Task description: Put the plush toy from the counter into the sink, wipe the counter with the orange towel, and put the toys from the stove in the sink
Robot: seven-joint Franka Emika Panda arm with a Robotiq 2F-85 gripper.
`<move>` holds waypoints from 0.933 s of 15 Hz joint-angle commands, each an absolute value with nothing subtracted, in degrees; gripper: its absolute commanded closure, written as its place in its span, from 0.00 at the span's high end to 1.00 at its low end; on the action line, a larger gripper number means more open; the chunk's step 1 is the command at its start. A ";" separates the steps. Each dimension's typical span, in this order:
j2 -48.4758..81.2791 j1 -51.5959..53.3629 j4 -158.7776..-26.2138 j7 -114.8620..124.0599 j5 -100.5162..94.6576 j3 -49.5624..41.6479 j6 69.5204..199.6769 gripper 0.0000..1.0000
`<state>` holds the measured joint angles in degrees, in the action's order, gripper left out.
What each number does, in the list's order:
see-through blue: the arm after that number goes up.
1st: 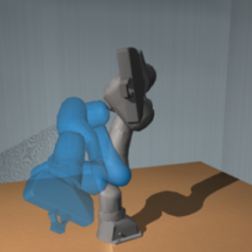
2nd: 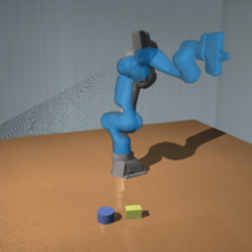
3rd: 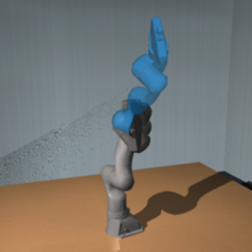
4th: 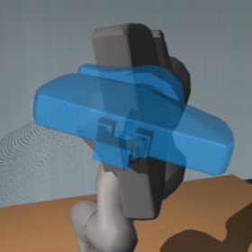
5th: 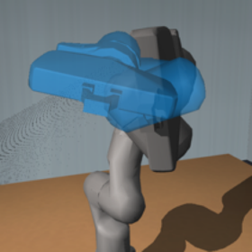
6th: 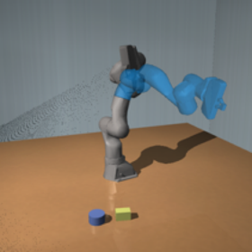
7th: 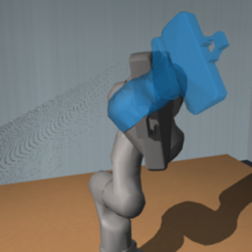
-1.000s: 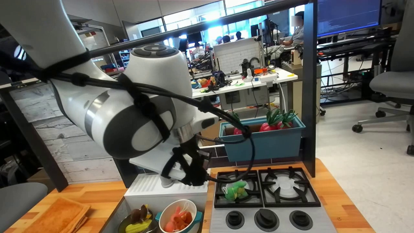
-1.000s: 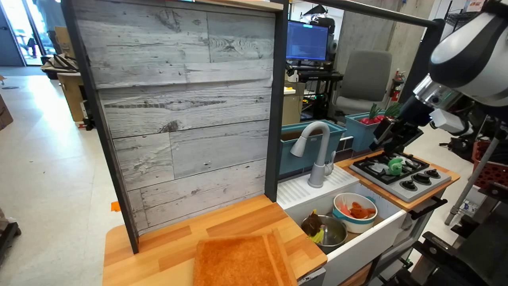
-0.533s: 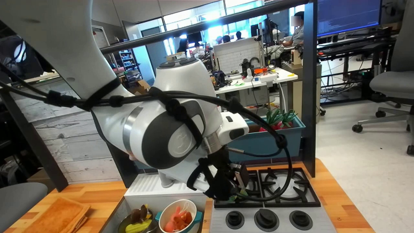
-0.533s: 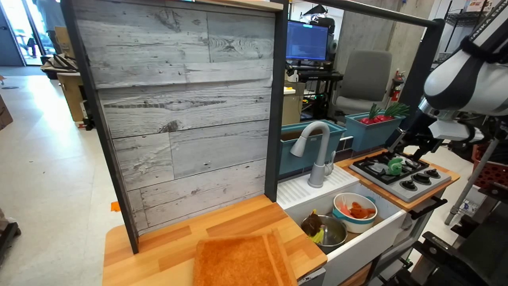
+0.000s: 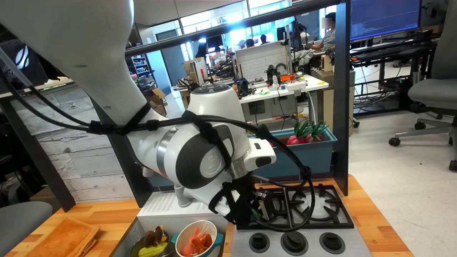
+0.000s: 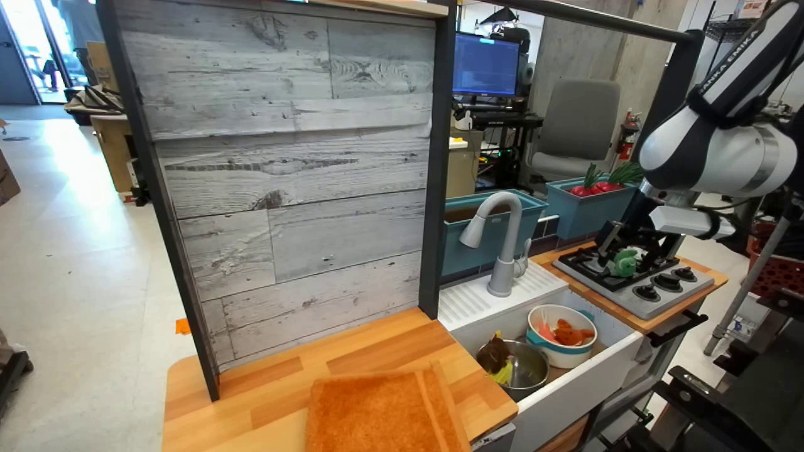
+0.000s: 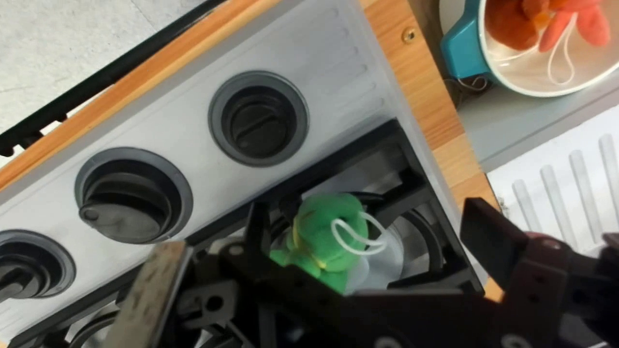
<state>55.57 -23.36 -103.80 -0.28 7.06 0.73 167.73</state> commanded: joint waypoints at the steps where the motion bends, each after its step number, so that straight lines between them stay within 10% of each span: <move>1: 60.33 -25.87 -96.57 -1.91 8.99 3.07 165.80 0.74; 10: 61.06 -28.42 -94.20 -4.15 8.79 6.54 167.40 0.05; 14: 57.71 -31.58 -99.24 -10.87 8.28 13.69 168.65 0.04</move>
